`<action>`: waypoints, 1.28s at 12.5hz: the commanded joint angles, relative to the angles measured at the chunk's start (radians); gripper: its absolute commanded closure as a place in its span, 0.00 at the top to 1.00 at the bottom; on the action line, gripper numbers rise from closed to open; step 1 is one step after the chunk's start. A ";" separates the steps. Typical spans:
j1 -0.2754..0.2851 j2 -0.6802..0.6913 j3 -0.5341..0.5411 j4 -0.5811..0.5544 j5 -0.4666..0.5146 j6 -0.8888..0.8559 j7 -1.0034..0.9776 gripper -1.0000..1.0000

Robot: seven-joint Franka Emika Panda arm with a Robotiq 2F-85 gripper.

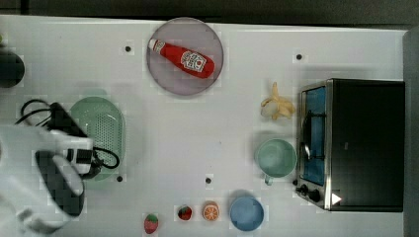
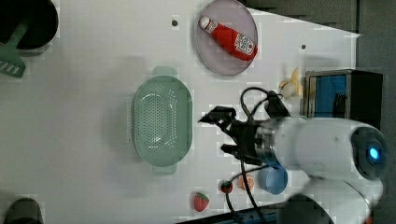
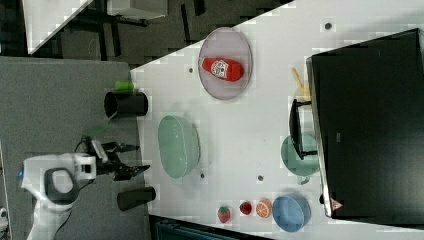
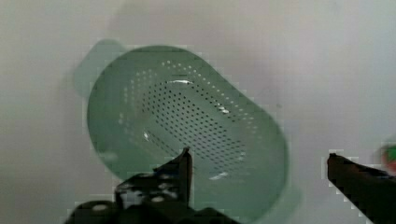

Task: Drag strainer left to right.

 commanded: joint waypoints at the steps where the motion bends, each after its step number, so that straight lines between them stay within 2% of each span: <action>1: -0.029 0.093 0.001 -0.001 -0.006 0.085 0.329 1.00; 5: -0.015 0.275 -0.004 -0.001 -0.061 0.227 0.540 1.00; 9: 0.004 0.403 -0.030 0.000 -0.146 0.351 0.622 1.00; 16: 0.032 0.455 -0.127 -0.015 -0.146 0.380 0.623 1.00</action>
